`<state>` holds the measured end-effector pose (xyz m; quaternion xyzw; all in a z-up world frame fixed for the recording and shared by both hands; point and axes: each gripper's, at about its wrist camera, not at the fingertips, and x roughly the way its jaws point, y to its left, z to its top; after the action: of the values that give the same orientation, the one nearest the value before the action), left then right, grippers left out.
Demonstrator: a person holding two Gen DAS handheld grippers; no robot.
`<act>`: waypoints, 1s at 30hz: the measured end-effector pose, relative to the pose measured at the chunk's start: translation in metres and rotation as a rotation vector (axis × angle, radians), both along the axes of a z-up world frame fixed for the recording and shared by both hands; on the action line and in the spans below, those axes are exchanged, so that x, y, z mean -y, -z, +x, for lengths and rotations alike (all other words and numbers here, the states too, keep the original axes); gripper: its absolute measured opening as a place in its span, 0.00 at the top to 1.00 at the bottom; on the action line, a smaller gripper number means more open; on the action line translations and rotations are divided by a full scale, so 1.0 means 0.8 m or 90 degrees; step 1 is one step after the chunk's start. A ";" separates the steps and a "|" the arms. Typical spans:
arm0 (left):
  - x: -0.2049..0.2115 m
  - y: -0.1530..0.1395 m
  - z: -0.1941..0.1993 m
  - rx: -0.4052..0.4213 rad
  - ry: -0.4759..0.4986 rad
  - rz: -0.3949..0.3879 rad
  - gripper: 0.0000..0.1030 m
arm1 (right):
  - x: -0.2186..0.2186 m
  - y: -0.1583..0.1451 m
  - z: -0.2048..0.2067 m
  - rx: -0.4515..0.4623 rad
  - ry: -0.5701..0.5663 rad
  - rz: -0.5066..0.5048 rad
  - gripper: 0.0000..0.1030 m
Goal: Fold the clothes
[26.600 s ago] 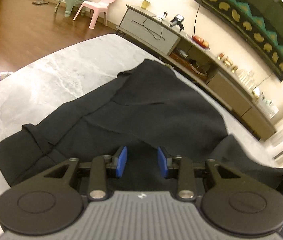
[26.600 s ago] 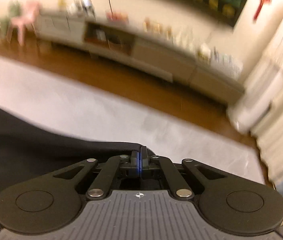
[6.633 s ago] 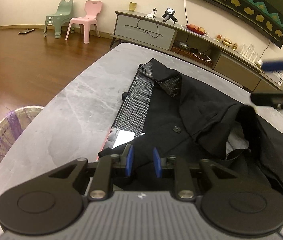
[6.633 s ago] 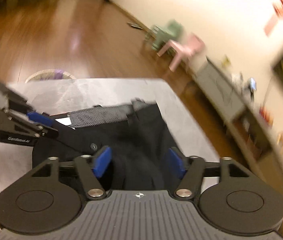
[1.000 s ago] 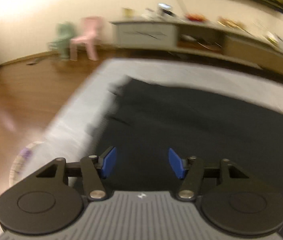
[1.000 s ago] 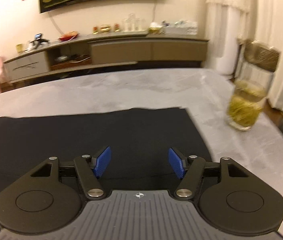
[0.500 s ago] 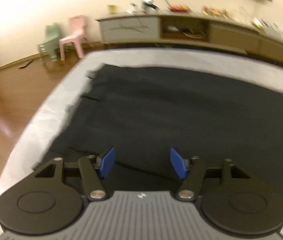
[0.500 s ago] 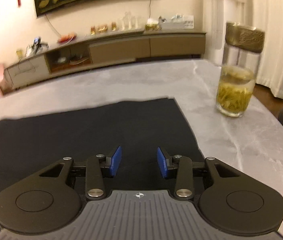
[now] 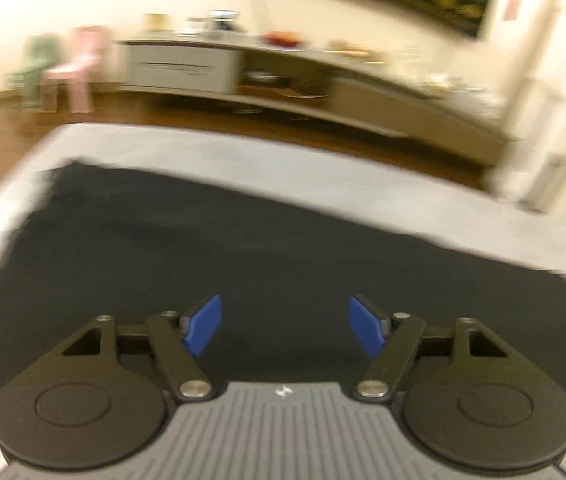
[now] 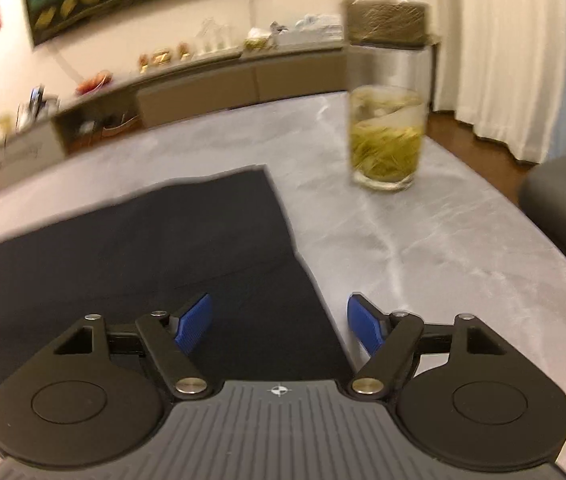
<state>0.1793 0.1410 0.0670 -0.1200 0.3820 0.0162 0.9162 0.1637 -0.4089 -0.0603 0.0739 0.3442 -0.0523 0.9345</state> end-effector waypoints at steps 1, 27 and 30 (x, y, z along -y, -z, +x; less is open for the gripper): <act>0.027 -0.006 0.011 0.002 0.027 -0.026 0.25 | -0.005 0.000 -0.001 0.002 -0.006 -0.021 0.32; 0.537 0.120 0.218 -0.144 0.355 -0.036 0.89 | -0.078 -0.029 -0.047 0.122 -0.236 -0.105 0.91; 0.479 0.098 0.208 -0.096 0.323 -0.075 0.90 | -0.051 -0.041 -0.049 0.106 -0.291 0.042 0.59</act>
<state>0.3460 -0.2419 -0.0117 -0.0723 0.4671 -0.2273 0.8514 0.1244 -0.3677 -0.0277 0.0285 0.2753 0.1783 0.9442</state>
